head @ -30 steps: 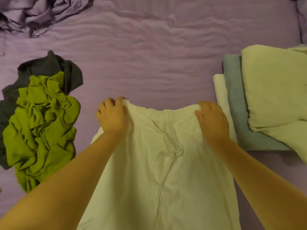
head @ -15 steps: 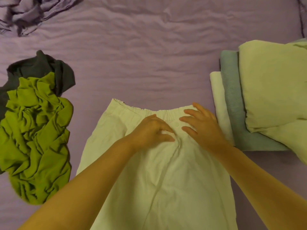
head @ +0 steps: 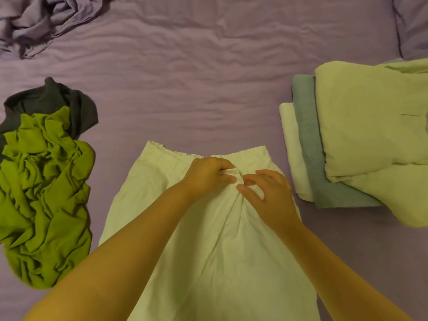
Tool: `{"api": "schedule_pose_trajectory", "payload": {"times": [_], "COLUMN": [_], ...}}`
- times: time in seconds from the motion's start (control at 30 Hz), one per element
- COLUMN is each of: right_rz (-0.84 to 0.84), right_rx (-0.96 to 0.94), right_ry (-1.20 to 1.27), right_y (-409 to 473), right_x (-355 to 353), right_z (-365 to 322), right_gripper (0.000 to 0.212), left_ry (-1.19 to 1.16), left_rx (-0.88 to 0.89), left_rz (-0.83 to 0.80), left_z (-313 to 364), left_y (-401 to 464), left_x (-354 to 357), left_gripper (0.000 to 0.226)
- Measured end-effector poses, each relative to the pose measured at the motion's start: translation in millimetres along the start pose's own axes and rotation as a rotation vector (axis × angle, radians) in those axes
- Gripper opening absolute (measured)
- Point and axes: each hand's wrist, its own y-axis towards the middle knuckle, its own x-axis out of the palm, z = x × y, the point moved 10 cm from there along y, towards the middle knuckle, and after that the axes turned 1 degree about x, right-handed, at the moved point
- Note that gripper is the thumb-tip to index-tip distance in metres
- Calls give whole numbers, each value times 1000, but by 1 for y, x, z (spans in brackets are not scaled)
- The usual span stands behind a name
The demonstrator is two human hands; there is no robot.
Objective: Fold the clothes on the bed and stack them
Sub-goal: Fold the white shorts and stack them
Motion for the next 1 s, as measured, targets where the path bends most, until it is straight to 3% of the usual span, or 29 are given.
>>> {"api": "schedule_pose_trajectory", "payload": {"times": [0.07,0.2,0.33,0.47,0.73,0.9,1.0], "right_rz": [35,115,113,62,-8,34,-19], "right_rx": [35,97,137,25,-281,-111,-133], "right_ry": [11,1,38,43,-142,101,73], "right_y": [1,7,7,10,12,22,21], "right_x": [4,3,-5,0,7,1,10], "right_z": [2,11,28,31,0,17,17], "right_gripper": [44,22,14,19,30,11,10], "left_ry": [-115,-104,-49,-108,-134,-25,-47], "left_rx": [-15,-25,-90,-120,-75,-31,-28], "left_rz": [-40,-82,-162,-222,-247,-197,-160], "left_z": [0,2,-5,-7,-5,1,0], "left_y": [0,1,1,0,6,14,17], "left_x": [3,6,14,22,28,21,26], "left_gripper": [4,12,32,43,30,49,47]}}
